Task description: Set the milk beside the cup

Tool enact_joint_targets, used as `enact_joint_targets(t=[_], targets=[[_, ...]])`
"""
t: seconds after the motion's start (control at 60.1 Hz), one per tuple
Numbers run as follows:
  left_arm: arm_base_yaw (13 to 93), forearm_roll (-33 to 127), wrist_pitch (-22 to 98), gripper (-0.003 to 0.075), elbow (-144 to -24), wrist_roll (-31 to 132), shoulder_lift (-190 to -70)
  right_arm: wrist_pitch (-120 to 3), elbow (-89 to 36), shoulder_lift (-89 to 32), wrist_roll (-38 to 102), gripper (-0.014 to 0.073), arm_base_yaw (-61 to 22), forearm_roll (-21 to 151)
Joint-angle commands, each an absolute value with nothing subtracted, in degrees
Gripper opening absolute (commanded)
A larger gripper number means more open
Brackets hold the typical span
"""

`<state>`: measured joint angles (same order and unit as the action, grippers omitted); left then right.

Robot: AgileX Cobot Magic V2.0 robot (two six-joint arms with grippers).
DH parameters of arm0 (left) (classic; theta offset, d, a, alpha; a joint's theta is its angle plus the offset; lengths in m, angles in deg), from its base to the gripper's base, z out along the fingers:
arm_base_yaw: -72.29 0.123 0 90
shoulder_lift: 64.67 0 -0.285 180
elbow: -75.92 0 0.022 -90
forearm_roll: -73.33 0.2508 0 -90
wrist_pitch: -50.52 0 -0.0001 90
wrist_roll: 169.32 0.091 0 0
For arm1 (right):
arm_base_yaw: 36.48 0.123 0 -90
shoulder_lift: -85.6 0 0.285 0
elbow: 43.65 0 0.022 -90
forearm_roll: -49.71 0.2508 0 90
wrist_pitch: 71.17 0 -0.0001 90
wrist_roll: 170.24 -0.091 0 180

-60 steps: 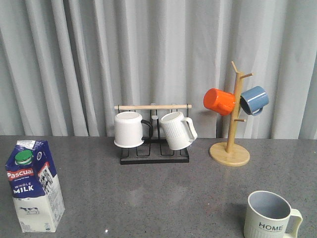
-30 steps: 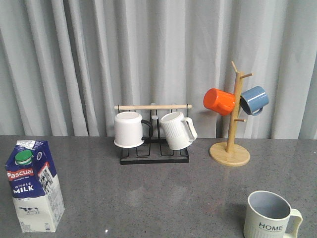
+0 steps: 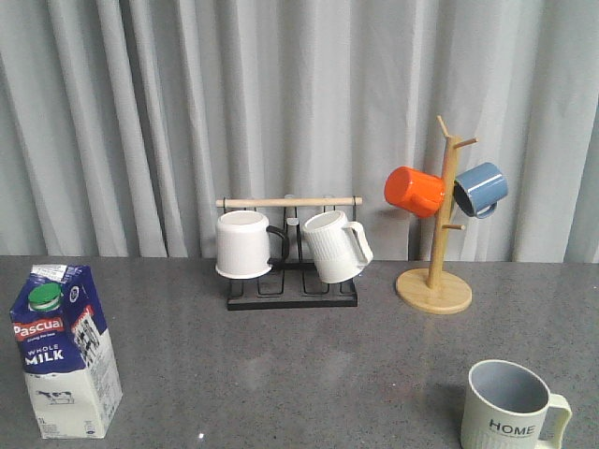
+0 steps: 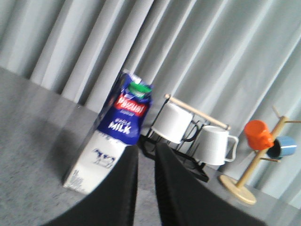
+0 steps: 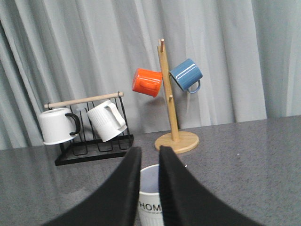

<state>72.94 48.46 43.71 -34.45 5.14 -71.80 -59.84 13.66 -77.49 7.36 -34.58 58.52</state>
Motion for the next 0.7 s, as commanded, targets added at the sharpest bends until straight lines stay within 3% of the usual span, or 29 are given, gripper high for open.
enact_joint_targets(t=[0.0, 0.15, 0.216, 0.349, 0.582, 0.682], targets=[[73.01, 47.85, 42.64, 0.0216, -39.13, 4.72, -71.18, -62.77, 9.76, -73.37, 8.2, 0.0266, -34.4, 57.08], [73.01, 47.67, 44.13, 0.0377, -39.88, 4.72, -71.18, -64.76, 9.63, -70.79, 8.09, 0.0501, -34.4, 57.68], [73.01, 46.43, 46.19, 0.0419, -39.88, 4.66, -71.18, -65.91, 9.63, -70.75, 8.09, 0.0558, -34.4, 58.97], [73.01, 44.88, 48.97, 0.0437, -39.95, 5.0, -71.18, -67.11, 8.2, -70.62, 8.38, 0.0568, -34.4, 59.27], [73.01, 48.17, 37.33, 0.0436, -48.13, 11.48, -77.88, -52.12, -5.06, -59.84, 9.76, 0.0557, -34.4, 54.34], [73.01, 48.47, 34.13, 0.0436, -52.15, 13.05, -82.95, -53.73, -9.8, -54.46, 9.76, 0.0535, -34.4, 51.2]])
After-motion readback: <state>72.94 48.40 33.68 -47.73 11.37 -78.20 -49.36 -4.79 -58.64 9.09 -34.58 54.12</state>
